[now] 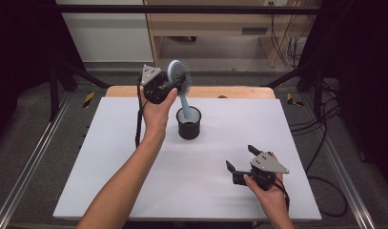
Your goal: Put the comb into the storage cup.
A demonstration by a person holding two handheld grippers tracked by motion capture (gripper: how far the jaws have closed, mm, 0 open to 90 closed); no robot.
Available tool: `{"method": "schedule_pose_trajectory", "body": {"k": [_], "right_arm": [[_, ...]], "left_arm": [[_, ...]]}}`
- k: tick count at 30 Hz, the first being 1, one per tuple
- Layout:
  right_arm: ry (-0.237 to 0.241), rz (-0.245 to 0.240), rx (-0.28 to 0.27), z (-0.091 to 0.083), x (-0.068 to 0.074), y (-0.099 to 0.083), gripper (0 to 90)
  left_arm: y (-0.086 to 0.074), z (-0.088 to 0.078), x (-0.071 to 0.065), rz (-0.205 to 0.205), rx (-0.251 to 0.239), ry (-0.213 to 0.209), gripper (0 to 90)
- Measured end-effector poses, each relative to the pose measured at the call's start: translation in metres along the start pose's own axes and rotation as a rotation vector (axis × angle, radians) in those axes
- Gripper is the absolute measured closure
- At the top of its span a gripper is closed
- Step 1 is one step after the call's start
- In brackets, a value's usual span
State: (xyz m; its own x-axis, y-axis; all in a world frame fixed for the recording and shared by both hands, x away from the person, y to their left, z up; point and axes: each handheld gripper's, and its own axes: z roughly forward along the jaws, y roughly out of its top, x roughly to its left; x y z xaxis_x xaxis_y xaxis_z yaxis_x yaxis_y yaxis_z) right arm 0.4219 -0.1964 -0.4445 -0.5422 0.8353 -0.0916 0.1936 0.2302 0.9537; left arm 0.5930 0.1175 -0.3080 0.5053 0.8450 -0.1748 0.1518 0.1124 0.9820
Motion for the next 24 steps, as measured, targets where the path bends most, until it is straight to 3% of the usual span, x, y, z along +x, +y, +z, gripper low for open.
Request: {"method": "schedule_pose_trajectory", "body": {"k": [24], "right_arm": [[0.004, -0.001, 0.004, 0.0003, 0.0004, -0.0002, 7.5]], "left_arm": [[-0.0071, 0.0033, 0.0023, -0.004, 0.004, -0.005, 50.3]]}}
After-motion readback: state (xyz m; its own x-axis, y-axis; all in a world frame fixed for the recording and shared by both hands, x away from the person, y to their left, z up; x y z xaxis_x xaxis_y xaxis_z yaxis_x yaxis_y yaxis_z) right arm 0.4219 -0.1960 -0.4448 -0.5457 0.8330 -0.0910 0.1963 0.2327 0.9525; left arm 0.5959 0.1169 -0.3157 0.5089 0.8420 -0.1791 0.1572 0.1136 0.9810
